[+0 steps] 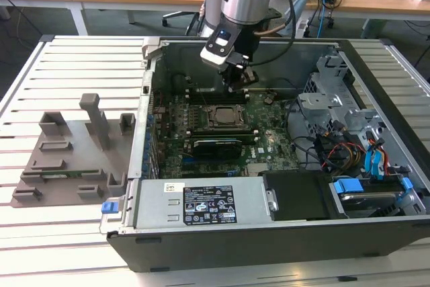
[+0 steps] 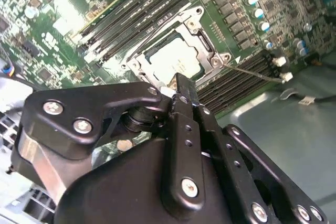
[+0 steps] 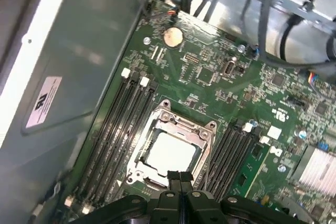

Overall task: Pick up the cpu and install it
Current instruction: 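Install the first cpu locking lever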

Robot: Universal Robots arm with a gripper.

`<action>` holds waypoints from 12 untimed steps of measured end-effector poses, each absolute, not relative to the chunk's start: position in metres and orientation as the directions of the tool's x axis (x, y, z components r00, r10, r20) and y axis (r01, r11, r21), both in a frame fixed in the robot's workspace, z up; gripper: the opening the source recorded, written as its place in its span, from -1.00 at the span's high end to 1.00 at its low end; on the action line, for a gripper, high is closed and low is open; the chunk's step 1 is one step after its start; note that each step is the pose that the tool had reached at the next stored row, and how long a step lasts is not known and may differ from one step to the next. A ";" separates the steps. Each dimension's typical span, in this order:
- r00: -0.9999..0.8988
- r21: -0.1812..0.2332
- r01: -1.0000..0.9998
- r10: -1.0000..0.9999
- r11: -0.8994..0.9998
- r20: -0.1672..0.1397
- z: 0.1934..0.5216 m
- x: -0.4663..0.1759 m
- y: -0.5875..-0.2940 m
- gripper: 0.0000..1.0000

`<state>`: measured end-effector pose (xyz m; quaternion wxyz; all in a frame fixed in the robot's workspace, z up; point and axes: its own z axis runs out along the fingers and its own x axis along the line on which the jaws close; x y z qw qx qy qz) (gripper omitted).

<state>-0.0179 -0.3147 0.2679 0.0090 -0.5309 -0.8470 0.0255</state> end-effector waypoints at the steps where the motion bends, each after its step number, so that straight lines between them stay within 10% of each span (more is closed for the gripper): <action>1: -0.461 -0.053 0.886 0.887 0.460 -0.012 0.268 -0.018 -0.315 0.79; 12: -0.629 -0.053 0.777 0.778 0.627 -0.012 0.268 -0.018 -0.315 0.79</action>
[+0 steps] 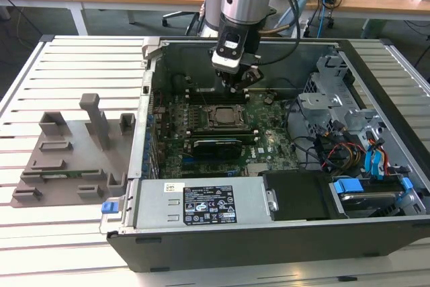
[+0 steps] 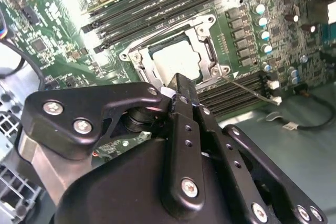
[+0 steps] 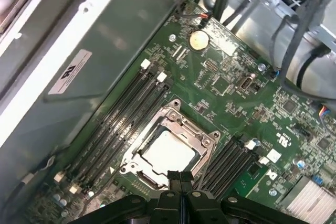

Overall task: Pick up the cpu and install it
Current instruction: 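Install the first cpu locking lever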

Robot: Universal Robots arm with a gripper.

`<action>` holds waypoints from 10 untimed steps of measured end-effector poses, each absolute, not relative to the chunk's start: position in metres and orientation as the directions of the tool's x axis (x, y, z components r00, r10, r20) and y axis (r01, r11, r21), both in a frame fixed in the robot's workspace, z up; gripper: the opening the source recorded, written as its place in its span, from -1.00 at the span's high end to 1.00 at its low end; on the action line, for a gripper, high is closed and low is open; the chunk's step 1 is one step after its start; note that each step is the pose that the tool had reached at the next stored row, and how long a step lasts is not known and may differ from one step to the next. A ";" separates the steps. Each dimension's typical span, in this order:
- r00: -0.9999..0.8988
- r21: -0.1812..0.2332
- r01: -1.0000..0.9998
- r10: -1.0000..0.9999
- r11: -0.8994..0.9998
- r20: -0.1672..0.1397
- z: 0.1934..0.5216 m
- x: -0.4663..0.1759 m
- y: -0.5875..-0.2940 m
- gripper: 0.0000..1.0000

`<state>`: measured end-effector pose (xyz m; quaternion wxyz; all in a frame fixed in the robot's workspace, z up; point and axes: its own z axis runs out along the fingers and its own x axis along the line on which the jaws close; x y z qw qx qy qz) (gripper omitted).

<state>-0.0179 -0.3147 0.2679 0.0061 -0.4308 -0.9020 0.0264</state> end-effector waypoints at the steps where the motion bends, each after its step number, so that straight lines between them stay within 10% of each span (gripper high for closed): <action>1: -0.642 -0.053 0.766 0.767 0.641 -0.012 0.268 -0.018 -0.315 0.79; 10: -0.756 -0.053 0.654 0.655 0.754 -0.012 0.268 -0.018 -0.315 0.79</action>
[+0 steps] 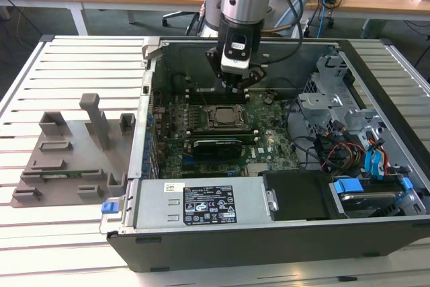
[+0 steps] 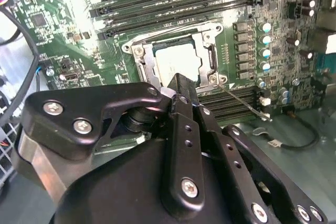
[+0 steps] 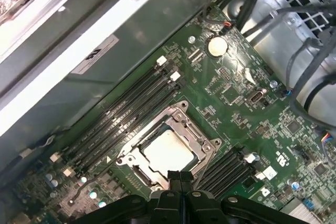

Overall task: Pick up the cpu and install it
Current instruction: 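Install the first cpu locking lever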

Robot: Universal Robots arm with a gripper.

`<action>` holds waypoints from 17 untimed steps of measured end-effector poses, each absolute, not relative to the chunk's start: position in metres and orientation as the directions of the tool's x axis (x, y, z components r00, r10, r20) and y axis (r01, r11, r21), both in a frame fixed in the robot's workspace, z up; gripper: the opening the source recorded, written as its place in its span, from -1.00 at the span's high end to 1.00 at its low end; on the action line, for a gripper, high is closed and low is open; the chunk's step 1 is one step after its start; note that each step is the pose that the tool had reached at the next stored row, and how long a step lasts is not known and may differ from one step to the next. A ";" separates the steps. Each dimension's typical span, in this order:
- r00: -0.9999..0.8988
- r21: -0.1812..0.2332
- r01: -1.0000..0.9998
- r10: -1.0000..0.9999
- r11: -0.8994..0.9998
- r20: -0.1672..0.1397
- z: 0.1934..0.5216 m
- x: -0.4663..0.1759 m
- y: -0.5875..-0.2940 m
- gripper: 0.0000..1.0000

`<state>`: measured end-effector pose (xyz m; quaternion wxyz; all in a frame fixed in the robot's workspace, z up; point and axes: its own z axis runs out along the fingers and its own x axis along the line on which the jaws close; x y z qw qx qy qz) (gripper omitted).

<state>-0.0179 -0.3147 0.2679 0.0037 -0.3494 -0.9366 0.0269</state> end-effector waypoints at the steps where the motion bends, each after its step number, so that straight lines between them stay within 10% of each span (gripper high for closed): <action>1: -0.768 -0.053 0.640 0.640 0.767 -0.012 0.268 -0.018 -0.315 0.79; 17: -0.897 -0.053 0.442 0.442 0.896 -0.012 0.268 -0.018 -0.315 0.79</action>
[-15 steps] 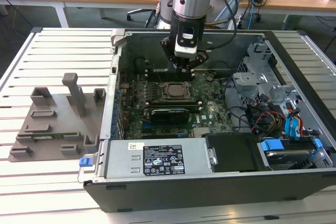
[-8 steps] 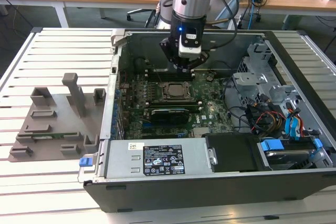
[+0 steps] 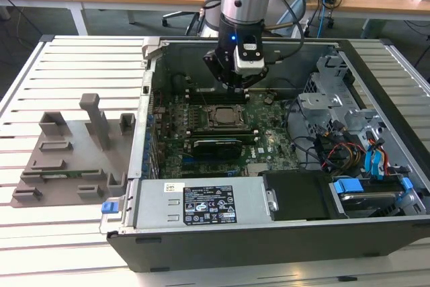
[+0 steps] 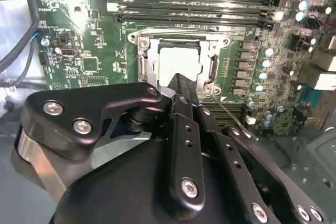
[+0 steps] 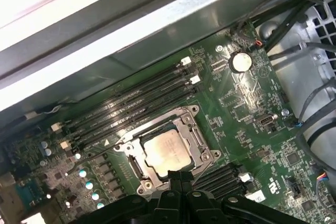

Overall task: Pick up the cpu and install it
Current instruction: 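Install the first cpu locking lever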

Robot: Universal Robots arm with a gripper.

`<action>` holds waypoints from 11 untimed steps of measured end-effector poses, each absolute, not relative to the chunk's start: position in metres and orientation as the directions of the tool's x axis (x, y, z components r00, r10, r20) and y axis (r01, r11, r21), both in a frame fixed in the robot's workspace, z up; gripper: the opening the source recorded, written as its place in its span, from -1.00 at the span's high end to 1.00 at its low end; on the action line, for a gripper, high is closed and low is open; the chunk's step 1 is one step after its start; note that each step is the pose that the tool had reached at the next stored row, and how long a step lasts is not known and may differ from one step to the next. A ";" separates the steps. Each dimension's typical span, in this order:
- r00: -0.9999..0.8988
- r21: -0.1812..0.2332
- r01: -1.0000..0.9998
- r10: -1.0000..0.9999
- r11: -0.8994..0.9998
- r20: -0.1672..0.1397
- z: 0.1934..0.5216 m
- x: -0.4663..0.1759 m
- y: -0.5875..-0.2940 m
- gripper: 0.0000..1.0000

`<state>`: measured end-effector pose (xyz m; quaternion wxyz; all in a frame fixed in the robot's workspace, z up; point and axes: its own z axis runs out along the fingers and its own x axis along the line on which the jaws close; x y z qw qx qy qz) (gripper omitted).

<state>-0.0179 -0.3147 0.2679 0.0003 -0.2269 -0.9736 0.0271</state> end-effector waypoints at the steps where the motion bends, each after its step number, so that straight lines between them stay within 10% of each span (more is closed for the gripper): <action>1: -0.901 -0.053 0.433 0.433 0.900 -0.012 0.268 -0.018 -0.315 0.79; 11: -0.949 -0.053 0.315 0.314 0.948 -0.012 0.268 -0.018 -0.315 0.79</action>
